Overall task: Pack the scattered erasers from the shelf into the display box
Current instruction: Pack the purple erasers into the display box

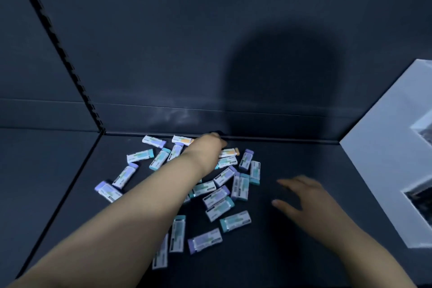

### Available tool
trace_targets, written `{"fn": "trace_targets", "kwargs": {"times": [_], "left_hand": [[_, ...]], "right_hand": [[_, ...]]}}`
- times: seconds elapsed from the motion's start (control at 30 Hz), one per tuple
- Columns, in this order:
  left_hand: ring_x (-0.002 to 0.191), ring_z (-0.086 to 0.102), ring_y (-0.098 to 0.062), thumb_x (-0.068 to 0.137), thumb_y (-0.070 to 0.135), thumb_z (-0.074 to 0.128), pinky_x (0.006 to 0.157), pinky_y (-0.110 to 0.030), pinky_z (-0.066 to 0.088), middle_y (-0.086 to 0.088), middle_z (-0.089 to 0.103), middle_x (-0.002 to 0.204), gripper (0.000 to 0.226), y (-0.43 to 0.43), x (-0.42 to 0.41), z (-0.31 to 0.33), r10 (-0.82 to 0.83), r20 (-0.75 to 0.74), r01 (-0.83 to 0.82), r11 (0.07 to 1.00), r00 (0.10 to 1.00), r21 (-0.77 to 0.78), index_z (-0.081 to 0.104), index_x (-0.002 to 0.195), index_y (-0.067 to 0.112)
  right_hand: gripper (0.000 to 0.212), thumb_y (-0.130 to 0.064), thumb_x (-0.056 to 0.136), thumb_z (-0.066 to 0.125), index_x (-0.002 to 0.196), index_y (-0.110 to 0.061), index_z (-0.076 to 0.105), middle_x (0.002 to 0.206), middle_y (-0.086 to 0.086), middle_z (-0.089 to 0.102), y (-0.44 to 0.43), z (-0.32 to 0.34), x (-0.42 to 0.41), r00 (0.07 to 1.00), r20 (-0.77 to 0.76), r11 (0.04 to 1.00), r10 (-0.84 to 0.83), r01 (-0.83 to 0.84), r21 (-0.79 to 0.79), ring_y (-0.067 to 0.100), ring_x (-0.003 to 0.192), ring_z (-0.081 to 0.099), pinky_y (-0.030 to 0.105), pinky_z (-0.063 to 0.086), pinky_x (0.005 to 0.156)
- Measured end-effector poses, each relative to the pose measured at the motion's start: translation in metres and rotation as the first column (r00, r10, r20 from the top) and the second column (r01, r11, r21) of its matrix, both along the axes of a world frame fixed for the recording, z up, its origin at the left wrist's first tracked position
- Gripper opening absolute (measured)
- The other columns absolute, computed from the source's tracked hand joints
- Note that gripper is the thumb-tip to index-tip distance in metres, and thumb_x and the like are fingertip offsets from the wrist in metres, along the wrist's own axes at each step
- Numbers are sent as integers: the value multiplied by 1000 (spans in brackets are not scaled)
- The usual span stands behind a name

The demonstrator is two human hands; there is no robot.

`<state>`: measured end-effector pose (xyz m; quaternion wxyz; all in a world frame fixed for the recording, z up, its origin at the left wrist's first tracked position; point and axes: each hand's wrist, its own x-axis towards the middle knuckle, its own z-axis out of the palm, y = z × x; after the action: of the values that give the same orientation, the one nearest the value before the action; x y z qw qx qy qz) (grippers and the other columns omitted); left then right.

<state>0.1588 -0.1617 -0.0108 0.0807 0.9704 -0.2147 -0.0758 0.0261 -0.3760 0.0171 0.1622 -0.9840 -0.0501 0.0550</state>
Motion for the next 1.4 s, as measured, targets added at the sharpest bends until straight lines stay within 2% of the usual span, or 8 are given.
{"fn": "trace_targets", "kwargs": {"times": [0.1, 0.27, 0.43, 0.6, 0.73, 0.9, 1.13, 1.4], "left_hand": [[112, 55, -30, 92, 6, 48, 95, -30, 44, -13, 52, 129, 35, -9, 4, 3, 33, -60, -31, 999, 998, 34, 56, 125, 11], [87, 56, -33, 91, 10, 46, 69, -24, 35, -18, 62, 100, 18, -11, 1, 6, 79, -114, -80, 997, 990, -2, 47, 73, 13], [107, 55, -28, 92, 12, 50, 85, -25, 40, -13, 60, 117, 30, 0, -12, 10, 160, -106, -177, 969, 981, -170, 57, 120, 9], [84, 57, -12, 87, 14, 63, 75, -15, 39, 2, 63, 91, 28, 47, -43, 25, 341, -272, -436, 714, 900, -548, 63, 115, 12], [73, 55, -8, 86, 13, 64, 74, -21, 42, 4, 65, 79, 11, 94, -83, 27, 346, -372, -508, 581, 861, -636, 70, 91, 20], [84, 62, -9, 90, 19, 58, 64, -10, 35, 2, 70, 91, 19, 123, -109, 10, 472, -209, -512, 731, 857, -451, 69, 105, 24], [105, 56, -20, 94, 18, 48, 91, -24, 40, -3, 52, 116, 26, 127, -121, -6, 333, -113, -352, 899, 936, -261, 64, 114, 13], [113, 48, -16, 86, 25, 63, 92, -22, 37, 1, 49, 120, 38, 128, -116, -5, 309, -130, -332, 916, 942, -224, 55, 122, 19]], "right_hand": [[54, -48, 87, 56, 136, -28, 44, 127, -10, 48, -6, -2, 5, 999, -9, 999, 36, -36, 4, 8, 120, 40, 12, 26, 98], [54, -48, 86, 56, 135, -29, 44, 123, -11, 48, -4, -4, 13, 998, 3, 998, 63, -63, 20, 6, 117, 40, 12, 28, 97], [52, -48, 87, 56, 134, -28, 46, 124, -10, 48, 16, -6, 23, 994, 7, 994, 105, -105, 28, 8, 118, 41, 15, 32, 98], [49, -43, 88, 57, 133, -28, 47, 129, -10, 47, 52, -4, 34, 989, 16, 985, 146, -146, 86, 9, 124, 38, 20, 33, 100], [44, -37, 88, 58, 129, -22, 53, 123, -4, 52, 90, -7, 56, 978, 39, 973, 203, -206, 106, 16, 120, 45, 27, 37, 98], [41, -26, 94, 51, 134, -16, 48, 128, 3, 49, 141, -9, 94, 969, 48, 967, 243, -246, 69, 21, 121, 44, 29, 38, 99], [44, -3, 88, 47, 130, -16, 50, 131, 5, 45, 169, -24, 131, 972, 31, 963, 235, -228, -146, 27, 119, 43, 34, 43, 95], [34, -26, 93, 52, 124, -14, 48, 126, 7, 47, 182, -25, 141, 984, 61, 950, 165, -142, -276, 27, 116, 46, 35, 41, 88]]}}
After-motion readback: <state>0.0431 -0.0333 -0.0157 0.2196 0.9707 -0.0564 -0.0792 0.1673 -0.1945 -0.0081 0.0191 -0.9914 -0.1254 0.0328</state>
